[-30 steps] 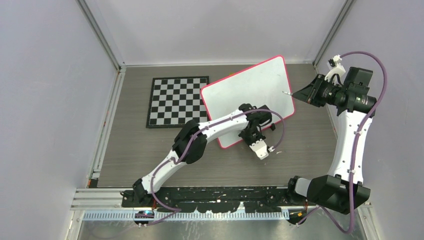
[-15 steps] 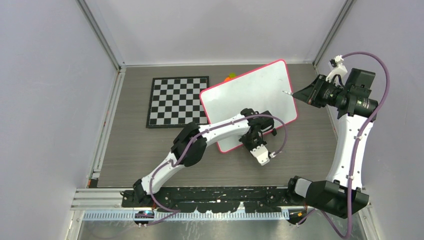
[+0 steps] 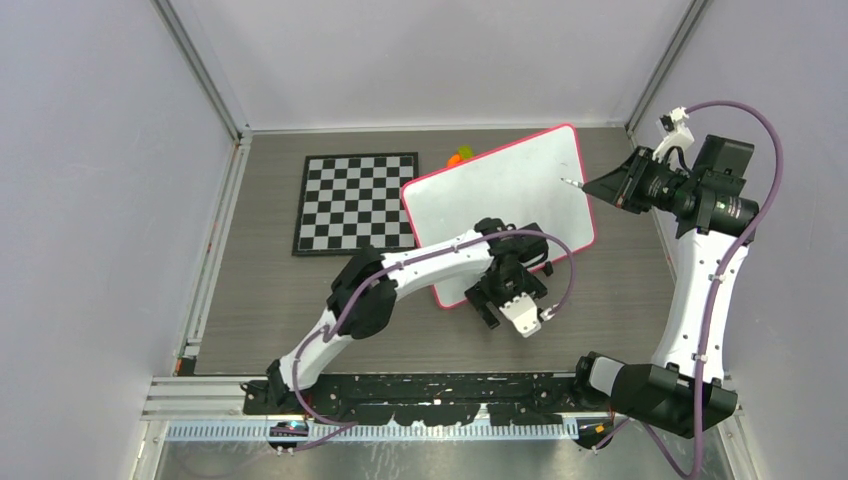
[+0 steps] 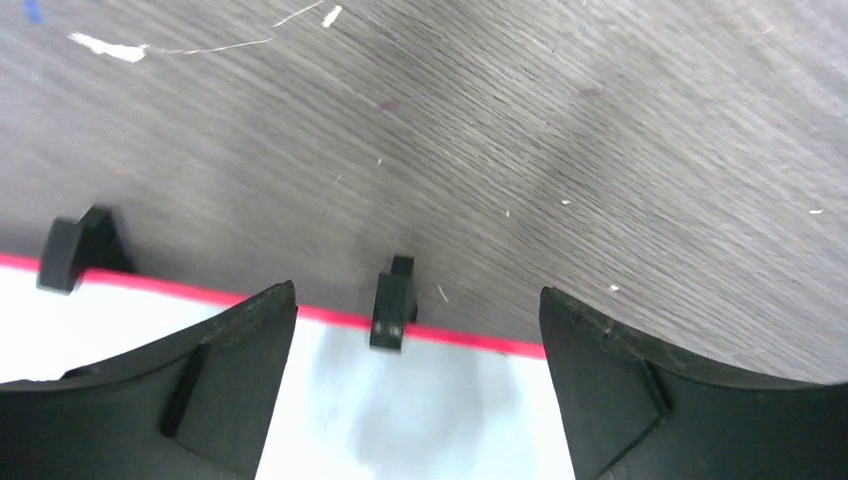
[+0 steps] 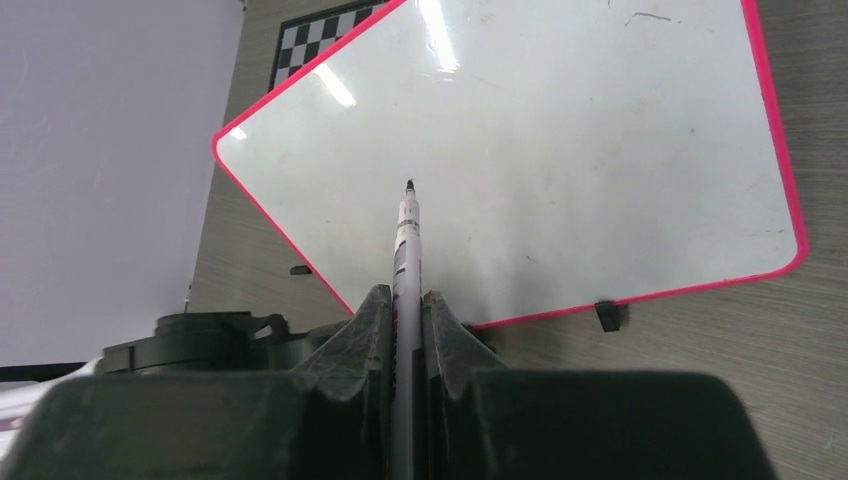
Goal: Write a sentence on the whiteboard
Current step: Move the whiteboard to the center of the board, then write a sentence on the whiteboard.
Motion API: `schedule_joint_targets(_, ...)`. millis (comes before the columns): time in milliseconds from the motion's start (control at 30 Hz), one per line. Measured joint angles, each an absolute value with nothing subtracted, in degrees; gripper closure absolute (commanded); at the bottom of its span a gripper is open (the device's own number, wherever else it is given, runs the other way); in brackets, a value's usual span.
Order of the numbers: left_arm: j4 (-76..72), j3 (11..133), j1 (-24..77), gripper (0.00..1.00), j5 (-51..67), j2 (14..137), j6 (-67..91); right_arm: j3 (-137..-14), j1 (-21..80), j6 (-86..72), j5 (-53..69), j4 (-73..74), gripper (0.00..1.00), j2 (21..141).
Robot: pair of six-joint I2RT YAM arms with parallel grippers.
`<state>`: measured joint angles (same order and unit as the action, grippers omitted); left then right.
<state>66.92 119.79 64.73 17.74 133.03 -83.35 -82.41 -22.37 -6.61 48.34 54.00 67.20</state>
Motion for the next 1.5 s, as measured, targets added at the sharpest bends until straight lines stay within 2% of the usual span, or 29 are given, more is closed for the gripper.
schedule_joint_targets(267, 66.19, 116.38, 65.69, 0.00, 18.61, 118.76, -71.85, -85.58, -22.37, -8.01, 50.30, 51.72, 1.00, 67.42)
schedule_joint_targets(500, 64.69, 115.70, 63.90, 0.00, 18.79, 105.78, -51.55, -89.67, -21.78, -11.33, 51.31, 48.25, 1.00, 71.16)
schedule_joint_targets(600, 62.28, 113.73, 58.67, 0.00, 21.34, 100.31, -41.71, -90.39, -19.53, -11.94, 50.37, 47.77, 1.00, 72.95)
schedule_joint_targets(700, 58.54, 110.13, 48.93, 0.00, 24.77, 94.13, -31.38, -91.70, -14.50, -11.40, 47.59, 48.82, 1.00, 74.67)
schedule_joint_targets(833, 52.69, 100.36, 35.99, 0.00, 26.13, 84.44, -20.14, -95.13, -7.88, -9.37, 43.29, 50.68, 1.00, 76.88)
schedule_joint_targets(967, 50.26, 91.42, 26.76, 0.00, 27.68, 75.85, -12.32, -97.06, -5.45, -7.75, 40.58, 52.07, 1.00, 78.00)
schedule_joint_targets(1233, 49.54, 90.17, 8.60, 0.00, 39.16, 77.87, -3.38, -97.49, -2.07, -4.19, 37.93, 52.42, 1.00, 81.49)
schedule_joint_targets(1400, 49.47, 86.94, 6.35, 0.00, 43.64, 80.90, -0.54, -97.47, -0.36, -3.22, 37.50, 52.23, 1.00, 82.35)
schedule_joint_targets(1500, 46.33, 80.77, 6.35, 0.00, 44.60, 79.92, 2.68, -98.48, 1.78, -1.04, 34.98, 52.97, 1.00, 83.81)
